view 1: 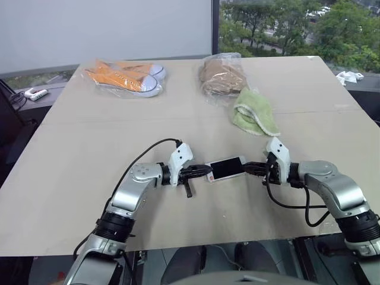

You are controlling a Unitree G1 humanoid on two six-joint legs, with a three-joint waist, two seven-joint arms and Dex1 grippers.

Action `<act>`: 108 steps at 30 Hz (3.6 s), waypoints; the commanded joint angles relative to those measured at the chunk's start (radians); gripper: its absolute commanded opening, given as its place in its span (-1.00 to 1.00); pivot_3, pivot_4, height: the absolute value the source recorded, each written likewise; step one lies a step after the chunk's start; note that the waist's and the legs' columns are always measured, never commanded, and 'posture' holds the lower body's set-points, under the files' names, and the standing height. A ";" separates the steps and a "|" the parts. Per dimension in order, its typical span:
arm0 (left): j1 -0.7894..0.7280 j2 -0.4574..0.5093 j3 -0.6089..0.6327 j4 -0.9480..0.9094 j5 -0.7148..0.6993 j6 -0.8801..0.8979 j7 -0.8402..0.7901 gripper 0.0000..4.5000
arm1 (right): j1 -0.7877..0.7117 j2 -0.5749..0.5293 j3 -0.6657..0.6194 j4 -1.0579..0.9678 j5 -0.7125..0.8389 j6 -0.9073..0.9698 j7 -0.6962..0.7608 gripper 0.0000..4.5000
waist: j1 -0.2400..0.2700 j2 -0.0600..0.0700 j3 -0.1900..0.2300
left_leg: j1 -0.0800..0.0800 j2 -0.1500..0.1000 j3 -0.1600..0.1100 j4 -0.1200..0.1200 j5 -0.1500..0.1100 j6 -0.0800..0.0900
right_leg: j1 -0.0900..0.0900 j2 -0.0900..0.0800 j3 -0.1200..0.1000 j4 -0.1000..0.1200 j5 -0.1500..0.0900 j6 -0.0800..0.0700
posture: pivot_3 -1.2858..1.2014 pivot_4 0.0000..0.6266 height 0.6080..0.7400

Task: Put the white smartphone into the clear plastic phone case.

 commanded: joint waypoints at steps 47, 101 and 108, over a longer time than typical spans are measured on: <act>-0.031 -0.025 -0.036 -0.042 0.015 0.002 0.001 -1.00 | -0.025 0.022 0.197 0.445 -0.232 -0.254 0.172 -0.97 | -0.009 -0.003 -0.010 | 0.002 0.002 -0.001 -0.003 -0.001 0.001 | 0.002 0.002 0.000 -0.004 0.000 0.000 | 0.03 -0.52 1.00; -0.011 -0.029 -0.026 -0.027 0.019 -0.009 0.014 -1.00 | -0.099 0.077 0.151 0.385 -0.195 -0.079 0.121 -0.97 | -0.008 0.005 0.001 | -0.001 0.002 0.000 -0.015 0.002 -0.004 | -0.006 0.002 0.002 -0.008 0.000 -0.001 | 0.03 -0.52 1.00; -0.006 -0.027 -0.024 -0.018 0.020 -0.018 0.024 -1.00 | -0.097 0.070 0.190 0.378 -0.224 -0.044 0.129 -0.97 | -0.012 -0.001 -0.009 | 0.001 0.002 -0.001 -0.015 0.000 -0.001 | -0.004 0.002 0.002 -0.008 0.000 -0.001 | 0.03 -0.52 1.00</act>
